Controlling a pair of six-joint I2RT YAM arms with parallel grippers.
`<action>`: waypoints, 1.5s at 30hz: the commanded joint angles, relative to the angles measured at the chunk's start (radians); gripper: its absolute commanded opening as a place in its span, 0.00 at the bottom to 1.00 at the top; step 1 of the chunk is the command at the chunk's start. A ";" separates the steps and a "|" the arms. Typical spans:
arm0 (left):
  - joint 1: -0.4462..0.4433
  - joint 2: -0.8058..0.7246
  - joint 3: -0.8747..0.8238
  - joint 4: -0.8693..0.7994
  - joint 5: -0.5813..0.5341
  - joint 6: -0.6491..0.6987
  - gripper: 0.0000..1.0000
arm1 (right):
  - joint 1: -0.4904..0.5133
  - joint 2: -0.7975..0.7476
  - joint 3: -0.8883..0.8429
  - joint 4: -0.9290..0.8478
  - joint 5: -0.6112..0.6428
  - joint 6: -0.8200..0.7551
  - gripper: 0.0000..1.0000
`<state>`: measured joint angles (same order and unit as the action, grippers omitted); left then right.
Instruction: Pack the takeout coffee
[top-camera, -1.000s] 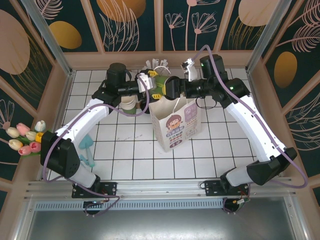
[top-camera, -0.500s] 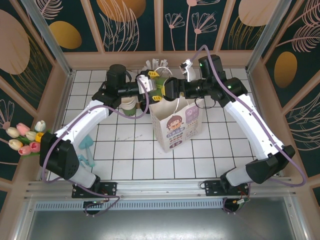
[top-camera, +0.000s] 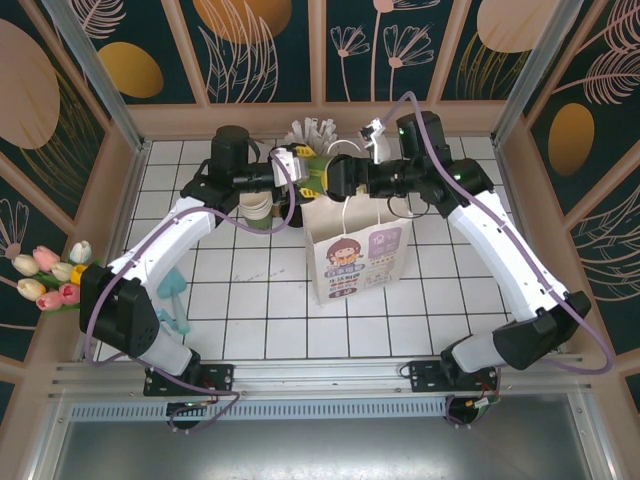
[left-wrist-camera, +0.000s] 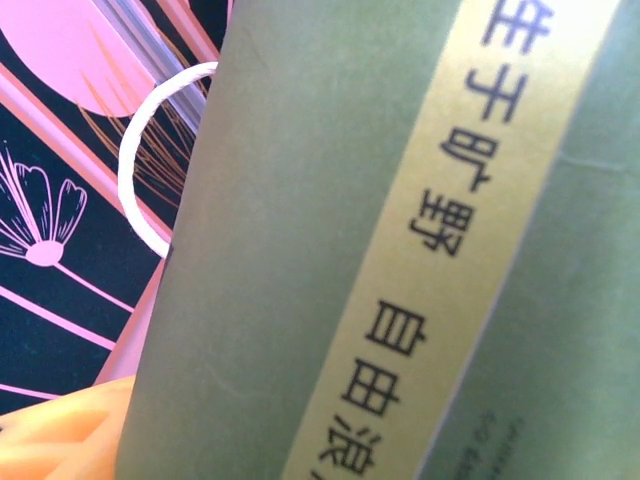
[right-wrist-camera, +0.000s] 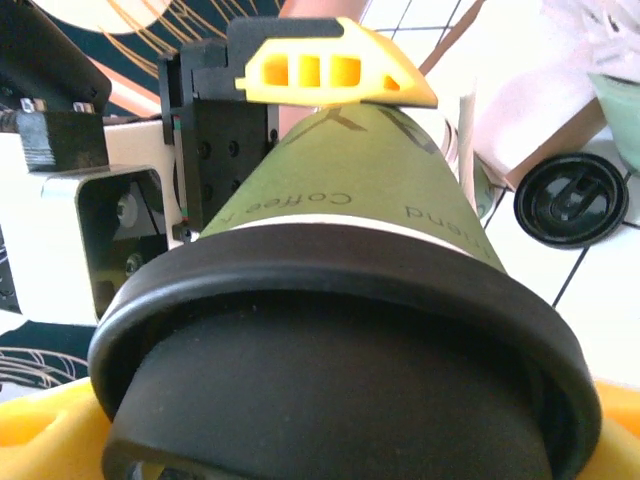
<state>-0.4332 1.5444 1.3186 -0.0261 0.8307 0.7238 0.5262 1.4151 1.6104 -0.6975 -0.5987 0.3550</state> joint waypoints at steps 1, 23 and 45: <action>-0.013 -0.018 0.017 0.041 0.108 -0.063 0.38 | -0.002 -0.051 -0.049 0.165 0.100 -0.034 0.99; -0.013 -0.030 -0.011 0.118 0.079 -0.238 0.36 | 0.099 -0.095 -0.119 0.250 0.262 -0.073 0.98; -0.013 -0.001 0.036 0.029 0.073 -0.201 0.36 | 0.093 -0.019 0.070 -0.006 0.231 -0.042 0.94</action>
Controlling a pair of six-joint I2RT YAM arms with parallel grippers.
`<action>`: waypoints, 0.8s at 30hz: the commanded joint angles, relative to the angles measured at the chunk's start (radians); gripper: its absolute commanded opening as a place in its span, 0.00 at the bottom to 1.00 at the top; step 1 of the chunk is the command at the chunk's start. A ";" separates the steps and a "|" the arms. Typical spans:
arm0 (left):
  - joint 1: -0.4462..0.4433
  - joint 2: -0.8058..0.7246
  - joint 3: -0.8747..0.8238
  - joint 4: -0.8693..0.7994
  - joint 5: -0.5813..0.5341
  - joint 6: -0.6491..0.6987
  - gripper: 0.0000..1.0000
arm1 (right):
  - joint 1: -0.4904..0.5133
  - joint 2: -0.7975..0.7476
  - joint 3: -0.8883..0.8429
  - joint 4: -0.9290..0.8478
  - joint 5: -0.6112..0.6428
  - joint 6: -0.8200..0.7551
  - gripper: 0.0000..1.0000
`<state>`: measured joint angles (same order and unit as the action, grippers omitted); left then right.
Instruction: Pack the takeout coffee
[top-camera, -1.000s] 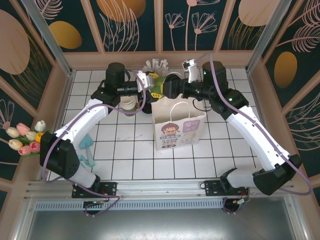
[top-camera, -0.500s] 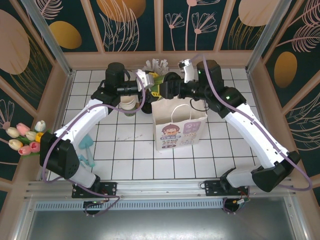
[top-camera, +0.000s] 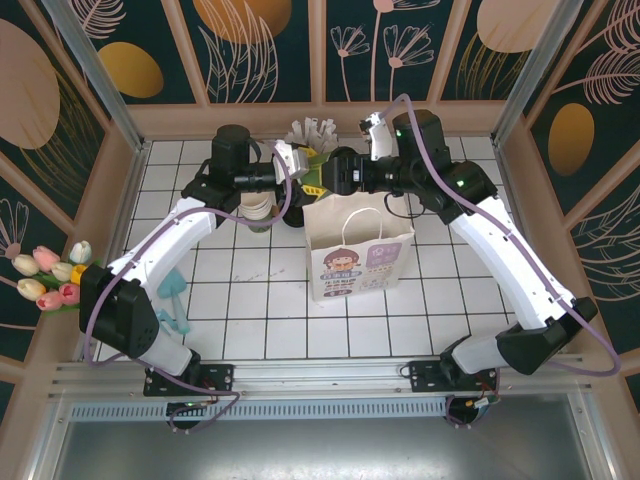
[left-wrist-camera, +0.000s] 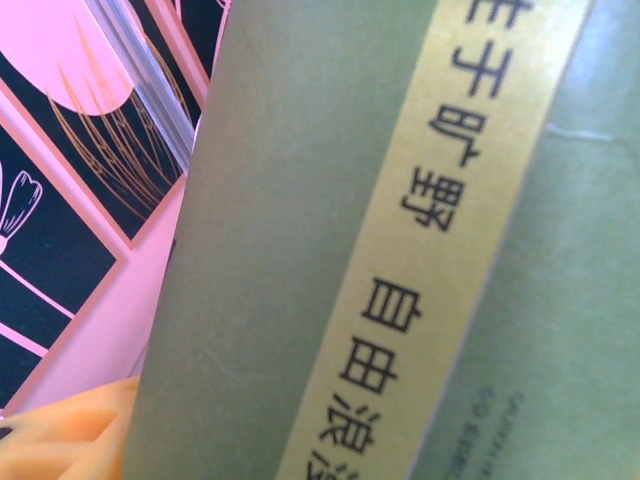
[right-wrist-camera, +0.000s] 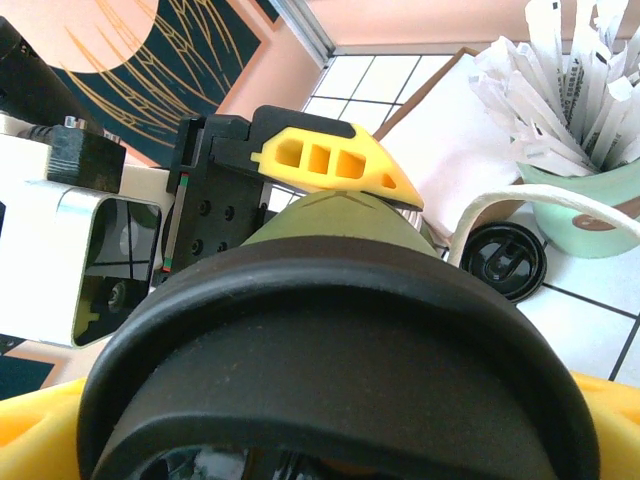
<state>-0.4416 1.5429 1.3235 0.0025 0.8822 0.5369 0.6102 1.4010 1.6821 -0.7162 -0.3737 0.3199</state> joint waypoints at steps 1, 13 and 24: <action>-0.005 0.000 0.032 0.001 0.022 -0.016 0.36 | 0.011 -0.004 -0.001 0.014 0.004 -0.010 0.91; -0.004 -0.069 0.005 0.015 0.077 -0.103 0.95 | 0.024 0.017 0.094 -0.150 0.070 0.001 0.71; -0.005 -0.338 -0.240 0.268 -0.273 -0.571 0.99 | 0.066 -0.015 0.223 -0.422 0.177 0.161 0.67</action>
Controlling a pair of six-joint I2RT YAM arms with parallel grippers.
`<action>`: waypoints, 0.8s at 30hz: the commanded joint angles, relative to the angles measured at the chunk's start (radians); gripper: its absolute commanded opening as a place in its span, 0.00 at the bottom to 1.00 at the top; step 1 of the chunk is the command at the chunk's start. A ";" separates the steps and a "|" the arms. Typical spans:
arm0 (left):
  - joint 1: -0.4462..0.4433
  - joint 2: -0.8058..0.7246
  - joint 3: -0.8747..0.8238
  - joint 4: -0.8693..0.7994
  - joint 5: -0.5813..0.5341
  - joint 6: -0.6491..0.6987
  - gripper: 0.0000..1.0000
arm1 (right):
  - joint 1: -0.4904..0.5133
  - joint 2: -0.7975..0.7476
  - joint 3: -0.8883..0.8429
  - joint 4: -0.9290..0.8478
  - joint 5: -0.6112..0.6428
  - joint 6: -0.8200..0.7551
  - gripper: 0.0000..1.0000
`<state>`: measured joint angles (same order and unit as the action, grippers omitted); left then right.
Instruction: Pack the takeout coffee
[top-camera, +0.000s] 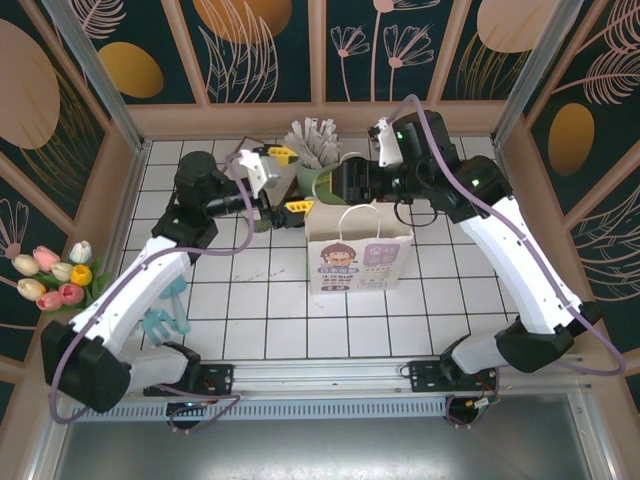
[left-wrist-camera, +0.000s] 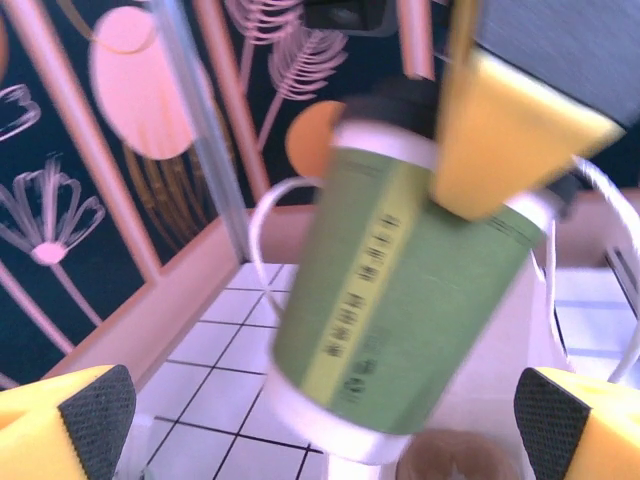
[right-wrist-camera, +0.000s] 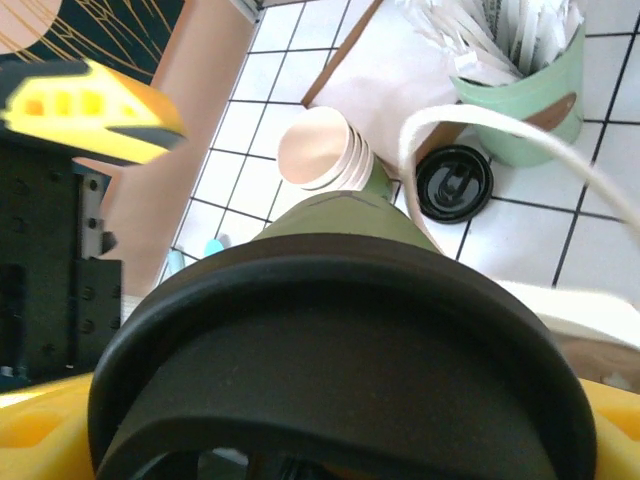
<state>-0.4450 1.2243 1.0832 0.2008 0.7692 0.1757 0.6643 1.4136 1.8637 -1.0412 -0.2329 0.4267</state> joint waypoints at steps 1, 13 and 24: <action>-0.001 -0.018 0.025 0.029 -0.205 -0.288 0.99 | 0.012 -0.030 0.044 -0.107 0.030 0.058 0.68; -0.081 -0.009 0.081 -0.386 -0.356 -0.757 0.91 | 0.010 0.024 0.103 -0.319 0.161 0.100 0.68; -0.149 0.044 0.134 -0.588 -0.326 -0.774 0.68 | 0.054 0.016 -0.022 -0.233 0.191 -0.255 0.66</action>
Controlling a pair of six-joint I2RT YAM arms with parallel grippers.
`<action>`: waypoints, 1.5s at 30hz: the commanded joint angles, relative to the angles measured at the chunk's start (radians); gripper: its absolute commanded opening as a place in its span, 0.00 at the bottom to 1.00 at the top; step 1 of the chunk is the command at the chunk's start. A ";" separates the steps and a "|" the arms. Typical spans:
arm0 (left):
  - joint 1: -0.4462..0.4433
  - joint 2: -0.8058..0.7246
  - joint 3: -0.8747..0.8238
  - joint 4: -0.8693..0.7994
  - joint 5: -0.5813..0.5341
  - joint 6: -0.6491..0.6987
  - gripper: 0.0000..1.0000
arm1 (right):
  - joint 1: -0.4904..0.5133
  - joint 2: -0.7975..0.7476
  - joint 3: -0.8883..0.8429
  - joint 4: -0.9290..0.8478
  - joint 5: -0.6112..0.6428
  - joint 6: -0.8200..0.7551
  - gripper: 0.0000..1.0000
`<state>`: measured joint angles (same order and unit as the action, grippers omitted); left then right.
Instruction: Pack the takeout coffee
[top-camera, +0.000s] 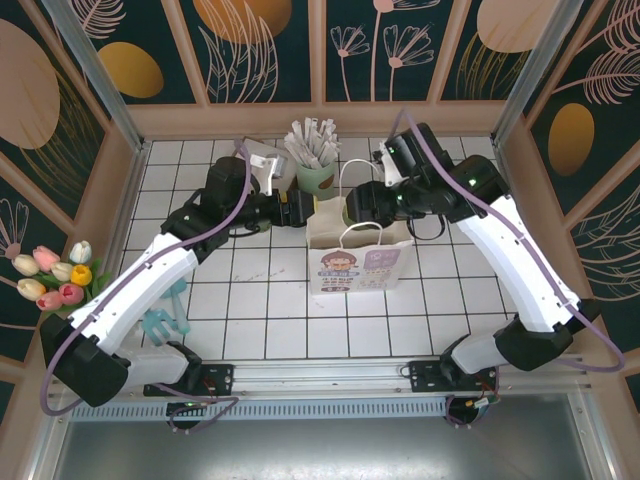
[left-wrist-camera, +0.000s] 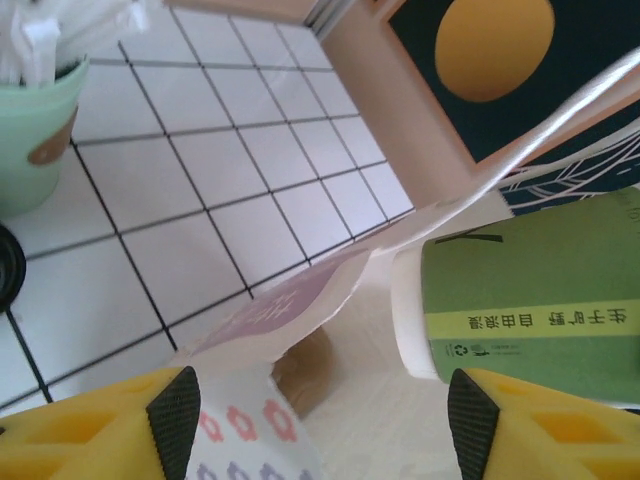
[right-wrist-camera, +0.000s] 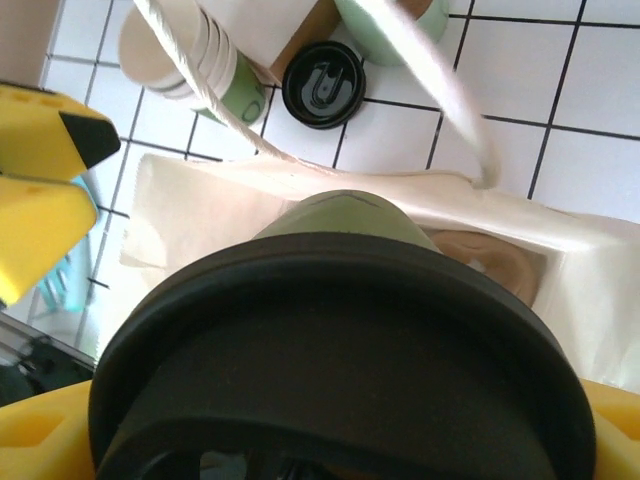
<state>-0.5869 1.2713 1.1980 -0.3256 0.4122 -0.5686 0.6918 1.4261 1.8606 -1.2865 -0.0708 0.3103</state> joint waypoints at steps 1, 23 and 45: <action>-0.009 -0.008 0.014 -0.056 0.061 -0.035 0.69 | 0.029 0.012 -0.032 0.007 0.025 -0.160 0.66; -0.015 0.129 0.122 -0.241 0.100 0.049 0.35 | 0.046 0.063 -0.041 0.049 0.091 -0.540 0.64; 0.010 0.341 0.542 -0.682 -0.099 0.547 0.06 | 0.075 0.134 -0.021 0.000 -0.157 -0.438 0.59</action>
<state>-0.5934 1.5883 1.6691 -0.9077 0.3431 -0.1493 0.7612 1.5314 1.8023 -1.2507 -0.1612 -0.1505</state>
